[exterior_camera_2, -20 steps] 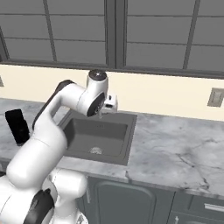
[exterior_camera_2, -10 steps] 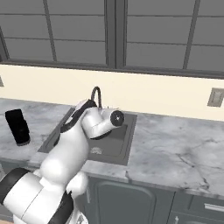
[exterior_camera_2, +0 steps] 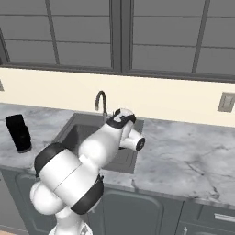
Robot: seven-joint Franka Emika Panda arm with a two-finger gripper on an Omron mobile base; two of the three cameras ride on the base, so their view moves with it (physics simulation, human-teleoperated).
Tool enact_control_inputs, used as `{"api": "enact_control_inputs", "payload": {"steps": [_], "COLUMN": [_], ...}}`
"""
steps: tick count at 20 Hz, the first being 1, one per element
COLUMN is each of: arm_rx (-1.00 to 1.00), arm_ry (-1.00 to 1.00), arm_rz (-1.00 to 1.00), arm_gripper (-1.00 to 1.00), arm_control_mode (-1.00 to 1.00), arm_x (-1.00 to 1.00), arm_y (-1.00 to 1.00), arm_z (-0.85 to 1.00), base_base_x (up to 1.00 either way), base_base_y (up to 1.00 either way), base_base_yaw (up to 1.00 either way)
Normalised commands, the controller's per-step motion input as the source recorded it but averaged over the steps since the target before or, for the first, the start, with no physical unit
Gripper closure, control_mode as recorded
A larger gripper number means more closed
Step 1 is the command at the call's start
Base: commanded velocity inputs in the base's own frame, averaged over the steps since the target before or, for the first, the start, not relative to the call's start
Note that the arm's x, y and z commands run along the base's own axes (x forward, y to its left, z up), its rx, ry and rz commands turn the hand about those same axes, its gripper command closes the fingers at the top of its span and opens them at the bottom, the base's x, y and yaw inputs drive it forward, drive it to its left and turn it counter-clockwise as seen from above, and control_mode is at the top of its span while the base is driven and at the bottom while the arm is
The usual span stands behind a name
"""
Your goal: Turn on the sink faucet and place the jug under the water for a few seconds to fill it up.
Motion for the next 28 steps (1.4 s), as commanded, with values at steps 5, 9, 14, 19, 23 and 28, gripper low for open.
{"api": "enact_control_inputs", "payload": {"steps": [5,9,14,19,23,28], "arm_rx": [0.00,0.00,0.00,0.00,0.00,0.00], "arm_ry": [0.00,0.01,0.00,0.00,0.00,0.00], "arm_rz": [0.00,0.00,0.00,0.00,0.00,-0.03], "arm_gripper": [-1.00,-1.00,-1.00,-1.00,-1.00,-1.00], "arm_control_mode": [-1.00,-1.00,-1.00,-1.00,-1.00,-1.00], "arm_x": [0.35,0.53,0.53,0.38,0.41,0.41], "arm_y": [-0.01,0.00,0.00,0.00,0.00,0.22], "arm_z": [-0.03,-0.06,-0.15,-0.19,-0.09,-0.07], "base_base_x": [0.00,0.00,0.00,0.00,0.00,0.00], "base_base_y": [0.00,0.00,0.00,0.00,0.00,0.00], "base_base_yaw": [0.00,0.00,0.00,0.00,0.00,0.00]}}
